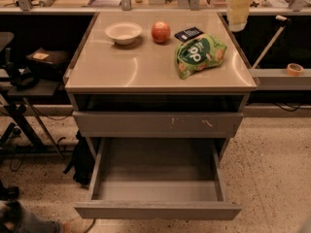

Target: Place green rice chip bag into middle drawer

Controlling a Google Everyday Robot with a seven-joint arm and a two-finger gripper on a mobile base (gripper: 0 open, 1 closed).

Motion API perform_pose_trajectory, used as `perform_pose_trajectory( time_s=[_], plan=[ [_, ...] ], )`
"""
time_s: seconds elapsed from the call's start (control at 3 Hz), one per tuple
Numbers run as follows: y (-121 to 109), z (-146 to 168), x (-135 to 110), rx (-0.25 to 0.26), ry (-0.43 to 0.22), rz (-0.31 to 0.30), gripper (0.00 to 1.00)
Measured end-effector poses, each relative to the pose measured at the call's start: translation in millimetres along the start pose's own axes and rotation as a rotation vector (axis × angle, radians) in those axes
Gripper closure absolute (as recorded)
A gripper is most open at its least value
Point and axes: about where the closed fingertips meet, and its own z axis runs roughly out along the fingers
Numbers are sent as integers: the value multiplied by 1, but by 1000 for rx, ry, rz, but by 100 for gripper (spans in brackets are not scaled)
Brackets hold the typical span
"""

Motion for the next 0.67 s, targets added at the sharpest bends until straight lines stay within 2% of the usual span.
perform_pose_trajectory(
  time_s=[0.33, 0.67],
  plan=[
    [-26, 5, 45, 43, -45, 122, 0],
    [-48, -14, 45, 125, -91, 143, 0]
  ],
)
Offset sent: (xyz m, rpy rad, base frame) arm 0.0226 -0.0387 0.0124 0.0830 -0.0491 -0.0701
